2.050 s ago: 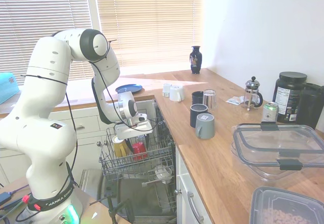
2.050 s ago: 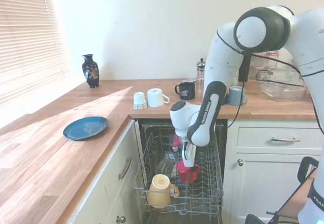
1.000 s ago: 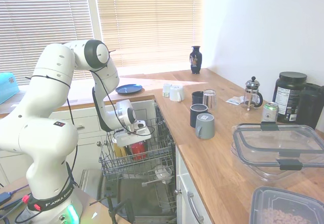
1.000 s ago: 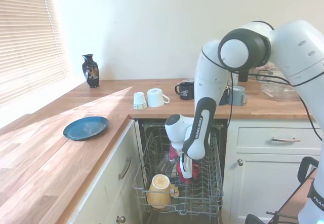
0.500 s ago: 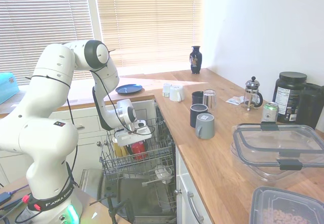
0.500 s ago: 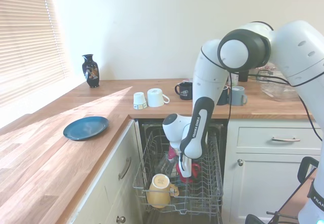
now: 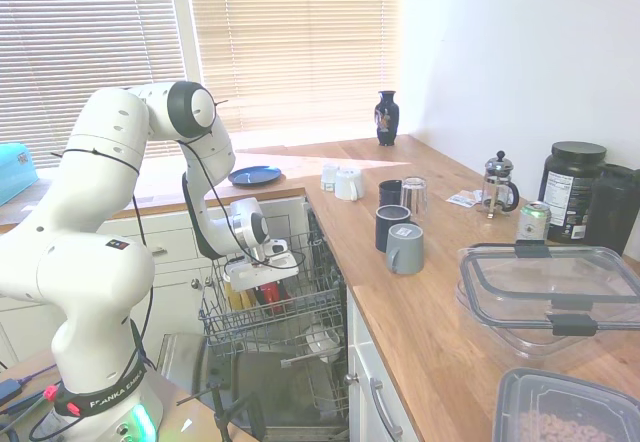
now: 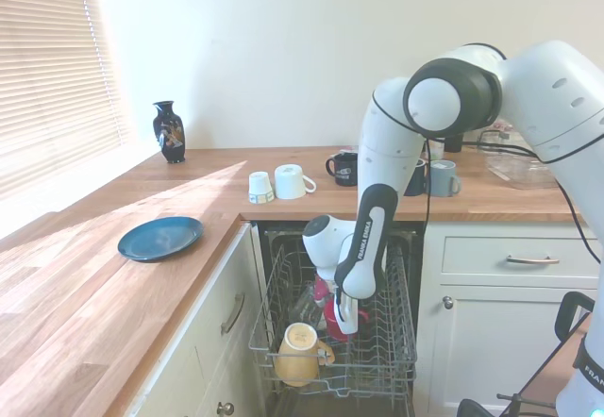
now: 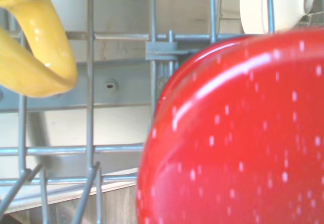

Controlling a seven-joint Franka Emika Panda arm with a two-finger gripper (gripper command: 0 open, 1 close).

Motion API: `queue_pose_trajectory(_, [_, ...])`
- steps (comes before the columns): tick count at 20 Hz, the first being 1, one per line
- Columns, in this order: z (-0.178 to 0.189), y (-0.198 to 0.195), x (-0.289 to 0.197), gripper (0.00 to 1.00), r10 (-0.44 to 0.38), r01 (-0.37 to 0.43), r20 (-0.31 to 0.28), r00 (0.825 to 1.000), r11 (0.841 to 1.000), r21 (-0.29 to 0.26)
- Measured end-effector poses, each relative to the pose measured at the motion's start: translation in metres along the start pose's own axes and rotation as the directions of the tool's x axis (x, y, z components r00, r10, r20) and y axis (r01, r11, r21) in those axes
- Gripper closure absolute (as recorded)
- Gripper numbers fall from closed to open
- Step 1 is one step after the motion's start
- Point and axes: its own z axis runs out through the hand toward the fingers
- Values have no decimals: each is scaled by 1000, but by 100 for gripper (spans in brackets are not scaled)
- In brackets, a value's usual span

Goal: Move a mug from dishwasher to table

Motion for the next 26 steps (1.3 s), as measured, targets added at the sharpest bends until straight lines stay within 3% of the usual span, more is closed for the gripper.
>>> queue_pose_trajectory(18, [-4, 8, 5, 100, 56, -56, -4, 998, 998, 18])
queue_pose_trajectory(26, [-77, 17, 2, 100, 90, -88, -74, 993, 996, 24])
